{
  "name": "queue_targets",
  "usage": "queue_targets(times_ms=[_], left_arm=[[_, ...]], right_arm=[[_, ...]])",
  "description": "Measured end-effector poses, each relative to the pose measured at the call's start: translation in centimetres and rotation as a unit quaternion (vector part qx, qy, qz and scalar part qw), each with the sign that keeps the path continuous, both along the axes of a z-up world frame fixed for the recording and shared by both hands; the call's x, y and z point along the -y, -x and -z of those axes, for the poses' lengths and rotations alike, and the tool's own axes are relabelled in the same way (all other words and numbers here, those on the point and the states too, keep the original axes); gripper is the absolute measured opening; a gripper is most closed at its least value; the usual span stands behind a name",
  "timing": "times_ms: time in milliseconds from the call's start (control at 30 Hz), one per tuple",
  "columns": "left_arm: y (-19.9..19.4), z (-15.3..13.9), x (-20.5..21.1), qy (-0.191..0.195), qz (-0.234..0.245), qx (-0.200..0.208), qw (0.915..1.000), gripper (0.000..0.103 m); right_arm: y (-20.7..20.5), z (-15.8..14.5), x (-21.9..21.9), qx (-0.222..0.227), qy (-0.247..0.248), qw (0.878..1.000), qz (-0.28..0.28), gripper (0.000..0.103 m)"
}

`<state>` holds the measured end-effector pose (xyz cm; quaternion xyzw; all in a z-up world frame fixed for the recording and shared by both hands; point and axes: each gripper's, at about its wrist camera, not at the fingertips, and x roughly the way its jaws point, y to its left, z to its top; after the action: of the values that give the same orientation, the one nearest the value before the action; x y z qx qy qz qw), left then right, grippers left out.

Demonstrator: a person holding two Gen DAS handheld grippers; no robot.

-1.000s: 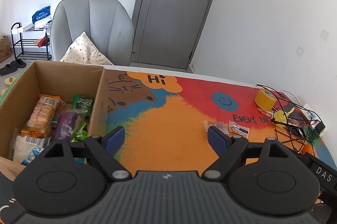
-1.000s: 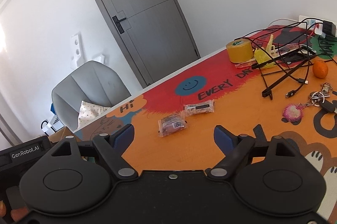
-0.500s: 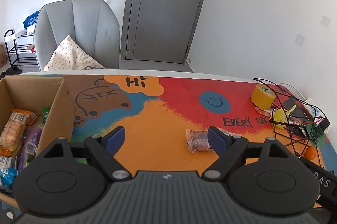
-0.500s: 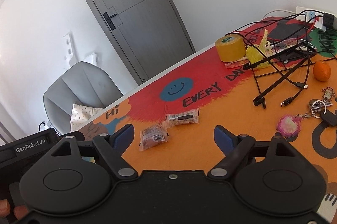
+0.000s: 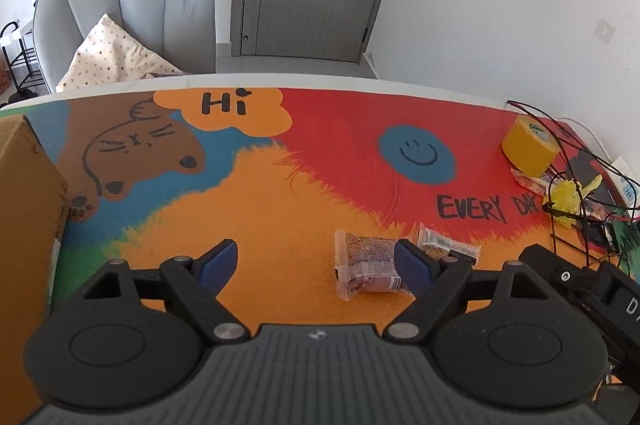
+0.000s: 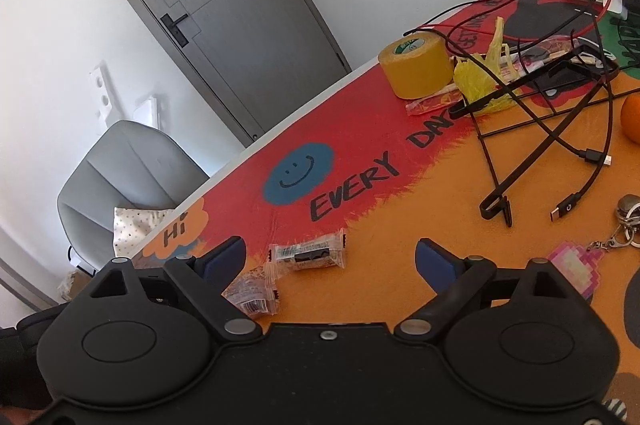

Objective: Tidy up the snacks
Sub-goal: 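Move both open tools back over the remaining clear snack packets on the table, then grasp the clear brown-filled packet with the left tool while the right grasps the clear labelled packet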

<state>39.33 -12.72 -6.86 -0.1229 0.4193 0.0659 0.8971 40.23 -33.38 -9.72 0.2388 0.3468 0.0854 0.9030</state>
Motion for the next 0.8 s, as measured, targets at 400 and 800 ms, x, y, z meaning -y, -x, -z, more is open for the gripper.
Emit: queue_targets(times_ms=[400, 800], left_arm=[[-2.6, 2.4, 2.1, 0.01, -0.007, -0.021, 0.9997, 0.083], [-3.5, 3.1, 2.5, 0.002, -0.011, -0.019, 0.9998, 0.033]], right_arm=[[-3.5, 2.1, -0.2, -0.04, -0.005, 0.999, -0.01, 0.092], [-3.8, 2.9, -1.1, -0.047, 0.008, 0.999, -0.011, 0.092]])
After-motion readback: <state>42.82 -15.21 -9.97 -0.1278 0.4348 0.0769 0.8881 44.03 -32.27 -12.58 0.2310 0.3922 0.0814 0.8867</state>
